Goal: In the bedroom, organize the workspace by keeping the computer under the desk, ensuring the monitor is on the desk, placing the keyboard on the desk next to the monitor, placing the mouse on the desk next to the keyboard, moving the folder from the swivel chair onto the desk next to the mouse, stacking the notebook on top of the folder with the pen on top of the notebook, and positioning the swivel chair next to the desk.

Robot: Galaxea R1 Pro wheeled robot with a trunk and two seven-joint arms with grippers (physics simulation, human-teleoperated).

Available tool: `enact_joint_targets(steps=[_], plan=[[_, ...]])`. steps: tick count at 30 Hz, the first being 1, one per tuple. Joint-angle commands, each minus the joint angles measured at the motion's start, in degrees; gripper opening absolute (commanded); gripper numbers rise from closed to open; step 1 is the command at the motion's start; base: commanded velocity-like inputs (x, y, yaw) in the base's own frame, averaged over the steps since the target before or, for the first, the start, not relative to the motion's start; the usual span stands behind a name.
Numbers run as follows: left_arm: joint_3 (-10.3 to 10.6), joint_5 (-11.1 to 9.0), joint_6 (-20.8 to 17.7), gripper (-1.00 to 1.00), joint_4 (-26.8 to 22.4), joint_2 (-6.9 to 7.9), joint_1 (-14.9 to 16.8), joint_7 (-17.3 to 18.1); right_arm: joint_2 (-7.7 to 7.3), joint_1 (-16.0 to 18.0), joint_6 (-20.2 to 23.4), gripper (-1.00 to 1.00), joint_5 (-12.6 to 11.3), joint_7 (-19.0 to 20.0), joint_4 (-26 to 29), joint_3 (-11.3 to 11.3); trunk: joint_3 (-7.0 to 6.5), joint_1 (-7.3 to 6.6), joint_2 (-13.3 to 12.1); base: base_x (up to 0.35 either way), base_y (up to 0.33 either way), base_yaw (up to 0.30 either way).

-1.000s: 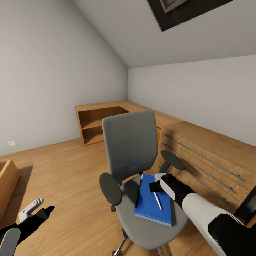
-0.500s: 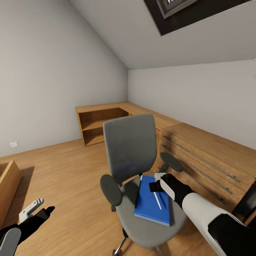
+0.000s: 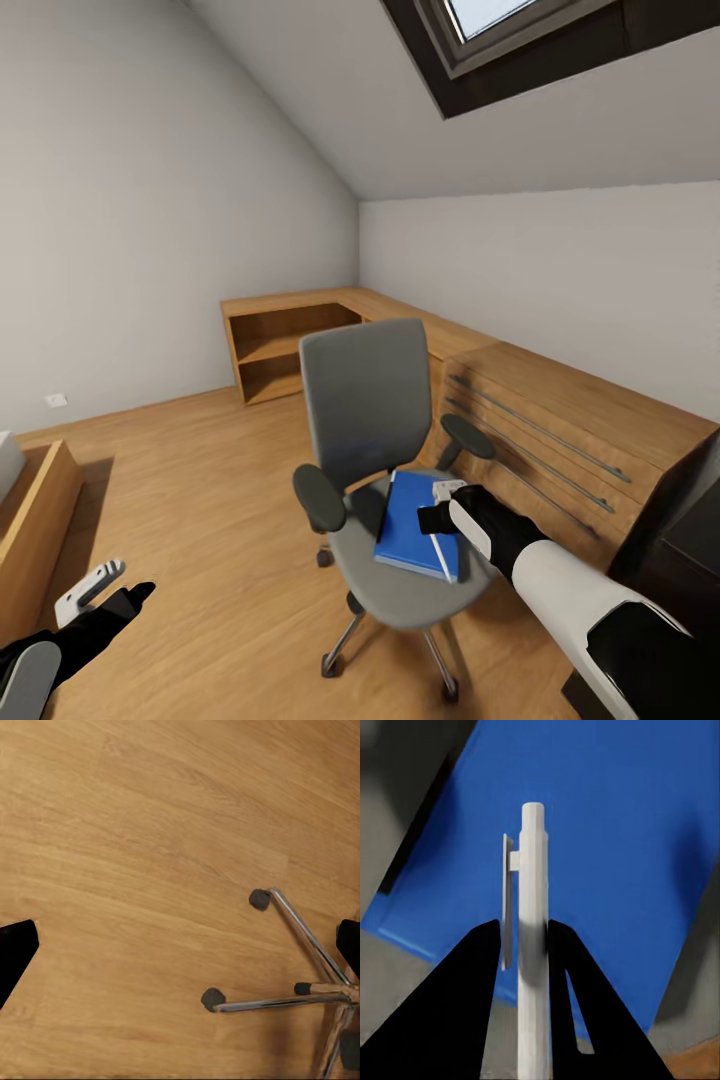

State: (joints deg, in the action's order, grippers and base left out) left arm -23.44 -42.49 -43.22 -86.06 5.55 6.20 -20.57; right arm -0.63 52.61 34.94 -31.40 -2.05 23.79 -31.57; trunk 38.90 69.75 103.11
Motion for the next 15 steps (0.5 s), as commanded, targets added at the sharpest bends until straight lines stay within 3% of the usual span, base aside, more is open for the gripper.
enact_joint_targets(steps=[1,5,9,15], plan=[[0.0,-0.6,-0.2,1.00,0.0,0.00,0.0,-0.5,-0.07,0.0,0.2,-1.00,-0.4,-0.2,0.2,-0.4,-0.13,-0.27,-0.4,-0.344,0.000,0.000],[0.4,-0.1,-0.2,1.00,0.1,-0.04,0.0,-0.6,-0.19,-0.1,0.2,-1.00,-0.4,-0.4,2.2,-0.4,-0.85,-1.15,-2.0,-0.199,0.000,0.000],[0.7,2.2,-0.2,1.00,0.2,-0.09,0.0,-0.6,-0.52,-0.3,0.4,-1.00,-0.4,-0.4,4.0,-0.4,-1.56,-2.03,-3.6,-0.034,0.000,0.000],[0.8,3.1,-0.2,1.00,0.6,-0.10,0.0,-0.5,-0.77,-0.6,0.6,-1.00,-0.5,-0.4,4.8,-0.4,-2.64,-3.34,-6.0,-0.007,0.000,0.000]])
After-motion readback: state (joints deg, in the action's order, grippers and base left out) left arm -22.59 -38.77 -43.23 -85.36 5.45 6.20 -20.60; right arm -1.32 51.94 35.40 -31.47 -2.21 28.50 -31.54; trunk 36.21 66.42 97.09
